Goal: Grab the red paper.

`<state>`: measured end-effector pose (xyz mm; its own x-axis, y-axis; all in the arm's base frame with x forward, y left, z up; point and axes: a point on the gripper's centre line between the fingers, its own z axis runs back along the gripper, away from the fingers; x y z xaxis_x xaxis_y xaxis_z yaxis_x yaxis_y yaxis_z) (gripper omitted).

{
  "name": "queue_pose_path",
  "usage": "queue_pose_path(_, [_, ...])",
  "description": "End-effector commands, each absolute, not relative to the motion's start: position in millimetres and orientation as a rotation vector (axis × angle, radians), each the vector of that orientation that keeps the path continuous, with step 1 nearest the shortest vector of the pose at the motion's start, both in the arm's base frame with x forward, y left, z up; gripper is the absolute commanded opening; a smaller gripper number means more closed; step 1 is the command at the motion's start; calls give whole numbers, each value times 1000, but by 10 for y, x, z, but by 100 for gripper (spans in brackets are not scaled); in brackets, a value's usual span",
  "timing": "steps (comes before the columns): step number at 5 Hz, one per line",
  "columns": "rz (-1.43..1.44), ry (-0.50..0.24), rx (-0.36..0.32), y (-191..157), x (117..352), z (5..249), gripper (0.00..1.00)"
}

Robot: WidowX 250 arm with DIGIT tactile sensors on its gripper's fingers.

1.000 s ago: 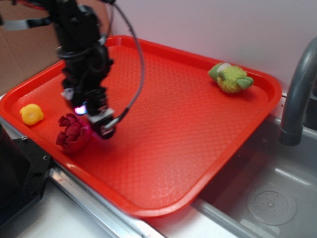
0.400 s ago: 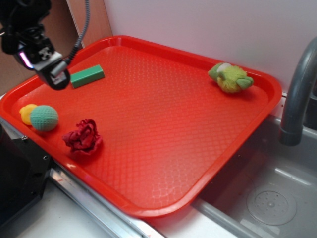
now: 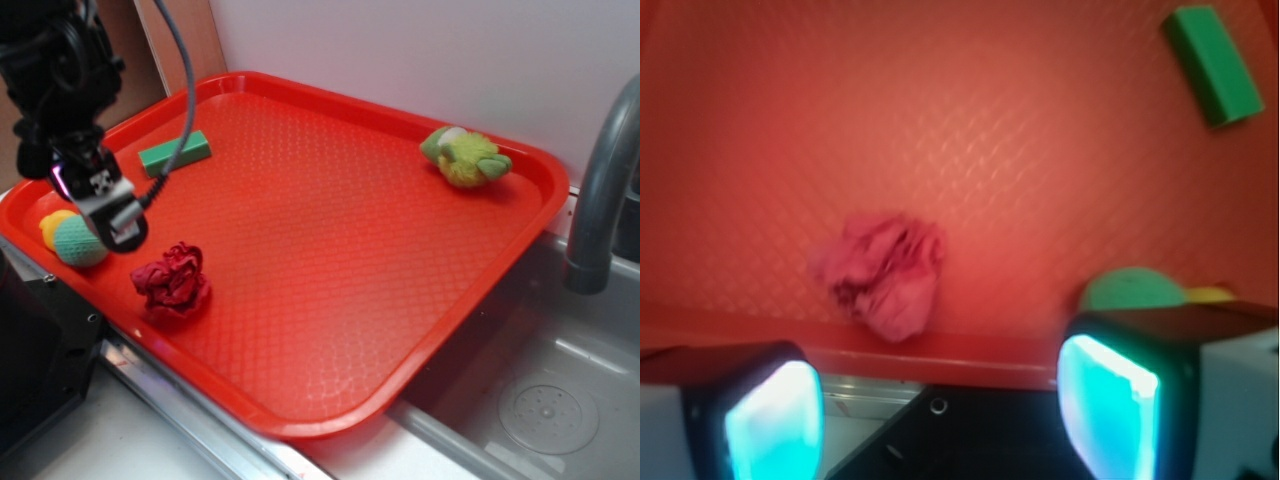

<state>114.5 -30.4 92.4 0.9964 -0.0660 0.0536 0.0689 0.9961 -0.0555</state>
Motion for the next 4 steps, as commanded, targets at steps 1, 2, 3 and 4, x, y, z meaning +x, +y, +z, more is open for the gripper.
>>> queue_pose_path(1, [-77,-34,-71,-403,1245,469,100])
queue_pose_path(2, [-80,-3,-69,-520,1397,190,100])
queue_pose_path(3, [-49,-5,-56,-558,1450,147,0])
queue_pose_path(4, [-46,-7,-30,-566,1488,142,0])
